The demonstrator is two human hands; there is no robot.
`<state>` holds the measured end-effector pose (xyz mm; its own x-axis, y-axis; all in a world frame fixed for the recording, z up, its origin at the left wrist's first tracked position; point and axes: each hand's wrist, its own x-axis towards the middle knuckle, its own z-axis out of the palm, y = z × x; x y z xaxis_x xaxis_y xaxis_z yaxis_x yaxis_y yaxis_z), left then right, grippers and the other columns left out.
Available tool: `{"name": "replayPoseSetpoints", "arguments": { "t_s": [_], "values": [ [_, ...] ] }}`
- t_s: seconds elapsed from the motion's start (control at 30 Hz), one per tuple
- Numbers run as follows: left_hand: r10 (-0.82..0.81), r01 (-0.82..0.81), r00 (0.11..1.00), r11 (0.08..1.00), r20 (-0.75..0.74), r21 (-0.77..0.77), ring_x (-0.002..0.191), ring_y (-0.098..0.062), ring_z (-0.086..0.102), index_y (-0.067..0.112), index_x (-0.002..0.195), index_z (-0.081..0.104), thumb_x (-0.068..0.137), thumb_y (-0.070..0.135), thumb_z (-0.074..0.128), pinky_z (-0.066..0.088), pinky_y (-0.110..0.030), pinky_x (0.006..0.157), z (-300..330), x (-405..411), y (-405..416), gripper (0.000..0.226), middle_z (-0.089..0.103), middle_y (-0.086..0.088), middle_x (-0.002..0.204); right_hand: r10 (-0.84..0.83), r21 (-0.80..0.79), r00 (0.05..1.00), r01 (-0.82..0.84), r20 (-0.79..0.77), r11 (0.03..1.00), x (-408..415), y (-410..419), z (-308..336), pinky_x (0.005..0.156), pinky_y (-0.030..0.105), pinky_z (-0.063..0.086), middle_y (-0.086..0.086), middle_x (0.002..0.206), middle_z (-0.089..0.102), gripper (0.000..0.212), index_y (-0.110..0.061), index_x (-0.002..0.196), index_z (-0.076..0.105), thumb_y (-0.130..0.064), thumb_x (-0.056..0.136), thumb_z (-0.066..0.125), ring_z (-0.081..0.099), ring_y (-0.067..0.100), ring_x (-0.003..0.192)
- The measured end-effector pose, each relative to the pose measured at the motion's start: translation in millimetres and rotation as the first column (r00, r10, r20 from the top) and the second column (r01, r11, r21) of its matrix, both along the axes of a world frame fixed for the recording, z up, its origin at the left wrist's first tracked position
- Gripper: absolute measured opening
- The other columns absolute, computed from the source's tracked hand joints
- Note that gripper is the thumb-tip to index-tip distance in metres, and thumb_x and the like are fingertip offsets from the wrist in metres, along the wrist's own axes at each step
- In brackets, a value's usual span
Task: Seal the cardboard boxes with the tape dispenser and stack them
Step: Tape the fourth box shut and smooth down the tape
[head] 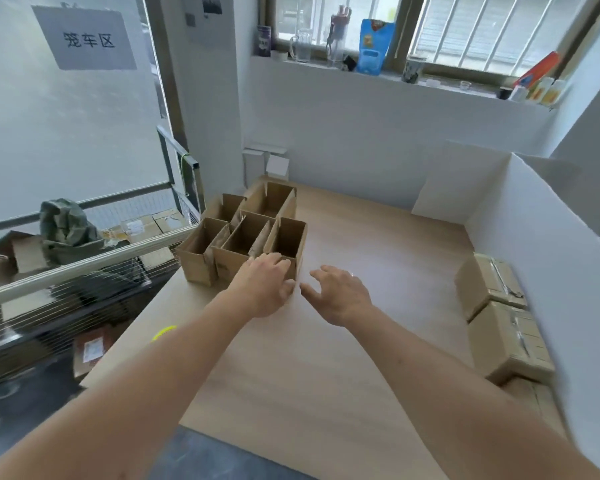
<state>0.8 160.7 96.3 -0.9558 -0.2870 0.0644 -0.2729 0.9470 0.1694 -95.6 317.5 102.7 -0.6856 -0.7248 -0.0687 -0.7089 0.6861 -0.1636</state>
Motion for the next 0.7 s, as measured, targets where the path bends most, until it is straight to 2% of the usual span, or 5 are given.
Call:
{"name": "replayPoseSetpoints", "arguments": {
  "t_s": [0.13, 0.3, 0.53, 0.7],
  "values": [
    [0.036, -0.036, 0.999, 0.999, 0.011, -0.002, 0.135, -0.026, 0.047, 0.015, 0.143, 0.052, 0.104, 0.042, 0.045, 0.037, -0.044, 0.112, -6, 22, -51, 0.047, 0.050, -0.006, 0.146, 0.021, 0.005, 1.000, -0.021, 0.014, 1.000, 9, -47, -11, 0.105, 0.046, 0.045, 0.001, 0.140, 0.056, 0.057, -0.025, 0.140, 0.056, -0.062, 0.101, 0.035, 0.051, 0.026, 0.131],
    [0.060, -0.061, 0.997, 0.998, 0.047, 0.015, 0.140, -0.027, 0.042, 0.015, 0.144, 0.051, 0.104, 0.041, 0.045, 0.034, -0.046, 0.117, -18, 23, -95, 0.048, 0.045, -0.006, 0.153, -0.004, -0.003, 0.998, 0.004, 0.060, 1.000, 0, -89, -23, 0.114, 0.045, 0.038, 0.002, 0.158, 0.043, 0.058, -0.026, 0.147, 0.050, -0.059, 0.101, 0.038, 0.041, 0.024, 0.143],
    [-0.008, 0.002, 0.996, 0.998, 0.088, 0.068, 0.139, -0.025, 0.043, 0.016, 0.151, 0.045, 0.105, 0.039, 0.046, 0.035, -0.043, 0.116, -51, -31, -131, 0.051, 0.045, -0.005, 0.152, -0.093, 0.044, 0.985, 0.087, 0.147, 0.995, -41, -125, -69, 0.112, 0.045, 0.040, 0.002, 0.155, 0.044, 0.054, -0.025, 0.146, 0.050, -0.055, 0.102, 0.040, 0.043, 0.026, 0.140],
    [-0.020, 0.004, 0.990, 0.993, 0.140, 0.118, 0.138, -0.028, 0.044, 0.014, 0.150, 0.047, 0.104, 0.037, 0.048, 0.035, -0.044, 0.115, -83, -86, -157, 0.051, 0.043, -0.008, 0.155, -0.223, -0.007, 0.943, 0.232, 0.248, 0.973, -85, -157, -110, 0.105, 0.042, 0.044, 0.003, 0.154, 0.040, 0.051, -0.028, 0.148, 0.048, -0.047, 0.101, 0.046, 0.046, 0.028, 0.134]
  ]
}}
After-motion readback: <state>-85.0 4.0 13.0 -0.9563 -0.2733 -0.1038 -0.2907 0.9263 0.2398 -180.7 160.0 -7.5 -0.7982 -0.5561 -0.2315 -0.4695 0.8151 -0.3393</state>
